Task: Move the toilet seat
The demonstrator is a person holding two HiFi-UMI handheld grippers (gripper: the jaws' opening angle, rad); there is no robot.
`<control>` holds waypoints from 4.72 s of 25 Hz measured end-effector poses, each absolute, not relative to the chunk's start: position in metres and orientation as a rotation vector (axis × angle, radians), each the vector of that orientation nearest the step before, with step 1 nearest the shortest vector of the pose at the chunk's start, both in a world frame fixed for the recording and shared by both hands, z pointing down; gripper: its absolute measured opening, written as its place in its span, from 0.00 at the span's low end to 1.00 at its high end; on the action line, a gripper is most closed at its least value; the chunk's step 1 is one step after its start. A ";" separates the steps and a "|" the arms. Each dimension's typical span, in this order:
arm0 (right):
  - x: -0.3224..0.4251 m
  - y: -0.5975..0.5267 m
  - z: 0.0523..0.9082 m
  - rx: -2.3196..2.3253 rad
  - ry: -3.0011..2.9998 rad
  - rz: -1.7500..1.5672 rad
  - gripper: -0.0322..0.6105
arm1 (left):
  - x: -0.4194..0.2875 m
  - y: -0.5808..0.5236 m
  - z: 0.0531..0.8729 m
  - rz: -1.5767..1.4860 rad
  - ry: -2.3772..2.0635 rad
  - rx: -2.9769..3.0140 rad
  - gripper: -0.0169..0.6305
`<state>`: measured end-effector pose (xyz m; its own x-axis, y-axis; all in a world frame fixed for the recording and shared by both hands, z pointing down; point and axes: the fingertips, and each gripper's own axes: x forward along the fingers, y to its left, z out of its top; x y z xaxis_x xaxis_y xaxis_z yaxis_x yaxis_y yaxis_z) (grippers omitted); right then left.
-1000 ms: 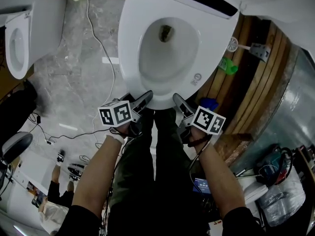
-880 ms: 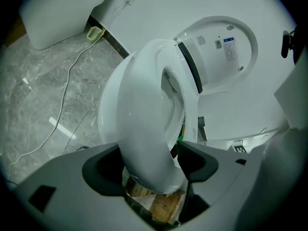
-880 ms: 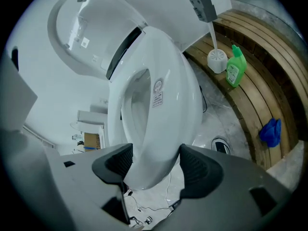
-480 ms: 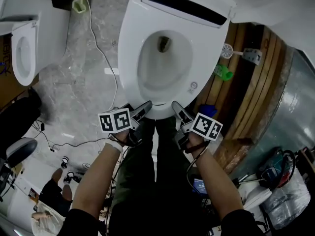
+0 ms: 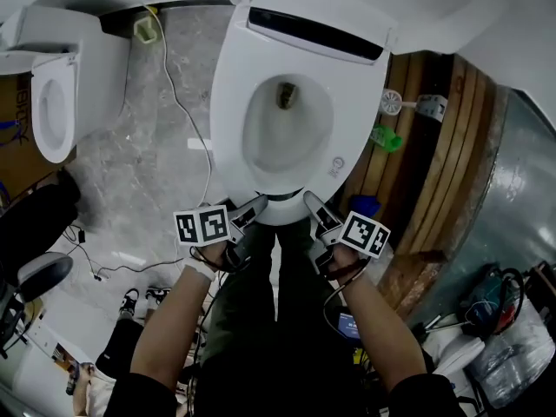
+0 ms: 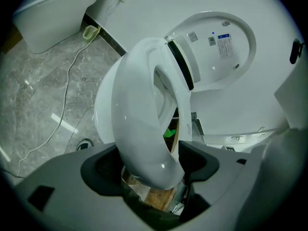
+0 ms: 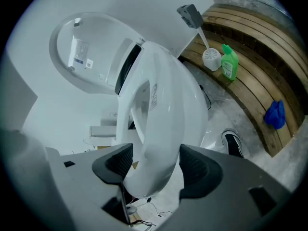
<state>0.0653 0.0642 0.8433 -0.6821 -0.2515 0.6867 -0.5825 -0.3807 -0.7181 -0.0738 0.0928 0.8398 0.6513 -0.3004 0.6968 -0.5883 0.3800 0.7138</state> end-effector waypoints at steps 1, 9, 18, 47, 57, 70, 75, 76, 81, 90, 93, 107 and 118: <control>0.065 0.063 0.840 1.121 -1.600 2.173 0.54 | -0.074 0.092 0.836 0.218 -0.892 1.207 0.54; 0.067 0.058 0.800 1.091 -1.649 2.231 0.54 | -0.077 0.081 0.794 0.152 -0.901 1.224 0.54; 0.070 0.050 0.756 1.080 -1.706 2.227 0.54 | -0.077 0.070 0.745 0.103 -0.937 1.256 0.54; 0.083 0.005 0.658 1.163 -1.813 2.380 0.54 | -0.075 0.038 0.623 -0.077 -1.003 1.365 0.54; 0.088 -0.018 0.621 1.135 -1.897 2.419 0.54 | -0.071 0.014 0.580 -0.107 -1.045 1.469 0.55; 0.093 -0.044 0.588 1.072 -1.923 2.439 0.54 | -0.060 -0.004 0.538 -0.014 -1.135 1.647 0.54; 0.096 -0.051 0.573 1.065 -1.936 2.442 0.54 | -0.063 -0.005 0.511 0.019 -1.207 1.738 0.54; 0.097 -0.052 0.571 1.061 -1.938 2.441 0.54 | -0.065 -0.006 0.505 0.024 -1.234 1.757 0.54; 0.102 -0.065 0.562 1.048 -1.965 2.440 0.54 | -0.067 -0.015 0.490 0.272 -1.363 1.926 0.54; 0.108 -0.081 0.547 1.028 -1.998 2.443 0.54 | -0.060 -0.023 0.484 0.644 -1.553 2.088 0.54; 0.112 -0.087 0.542 1.029 -2.012 2.439 0.54 | -0.056 -0.035 0.479 0.612 -1.556 2.089 0.54; 0.106 -0.110 0.523 1.083 -2.106 2.345 0.54 | -0.059 -0.073 0.451 0.597 -1.578 2.197 0.54; 0.120 -0.115 0.484 1.281 -2.279 2.091 0.54 | -0.058 -0.105 0.434 0.546 -1.480 2.243 0.50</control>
